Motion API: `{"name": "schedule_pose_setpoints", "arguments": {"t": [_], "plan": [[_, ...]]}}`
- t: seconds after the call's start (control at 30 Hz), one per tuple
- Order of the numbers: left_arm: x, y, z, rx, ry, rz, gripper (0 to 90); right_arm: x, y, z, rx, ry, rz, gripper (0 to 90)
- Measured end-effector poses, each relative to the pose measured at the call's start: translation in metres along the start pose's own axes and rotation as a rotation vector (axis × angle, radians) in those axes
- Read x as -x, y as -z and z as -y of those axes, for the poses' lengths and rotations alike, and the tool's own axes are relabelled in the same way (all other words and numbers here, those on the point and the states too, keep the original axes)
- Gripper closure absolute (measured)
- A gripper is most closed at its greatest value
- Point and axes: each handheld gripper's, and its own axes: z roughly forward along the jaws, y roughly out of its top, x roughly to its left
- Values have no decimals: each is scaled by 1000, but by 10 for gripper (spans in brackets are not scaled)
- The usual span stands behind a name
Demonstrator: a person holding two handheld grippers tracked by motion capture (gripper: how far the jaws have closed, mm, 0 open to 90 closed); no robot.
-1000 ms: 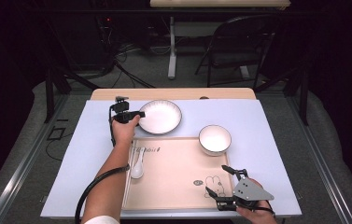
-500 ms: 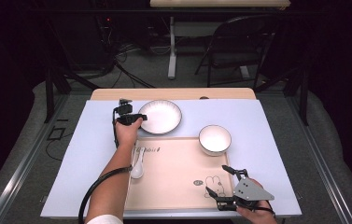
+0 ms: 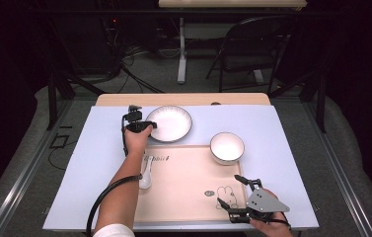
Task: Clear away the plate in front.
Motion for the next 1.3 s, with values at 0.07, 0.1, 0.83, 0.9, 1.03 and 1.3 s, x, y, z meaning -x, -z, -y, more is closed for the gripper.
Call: {"name": "schedule_pose_setpoints", "arguments": {"t": [0.07,0.1,0.83,0.9,1.03,1.3], "plan": [[0,-1,0,-10,-1,-3,544,0,0,0,0,-1,0,134],[1,-2,-1,-10,-1,-6,547,0,0,0,0,-1,0,135],[-5,-2,-3,-8,66,-18,705,0,-1,0,4,4,-2,135],[-5,0,-3,-7,81,-25,728,0,-1,0,3,2,-3,135],[-6,1,-4,-11,101,-18,749,0,-1,0,3,1,-4,135],[-1,12,-7,22,100,-6,803,0,-1,0,2,2,-5,135]]}}
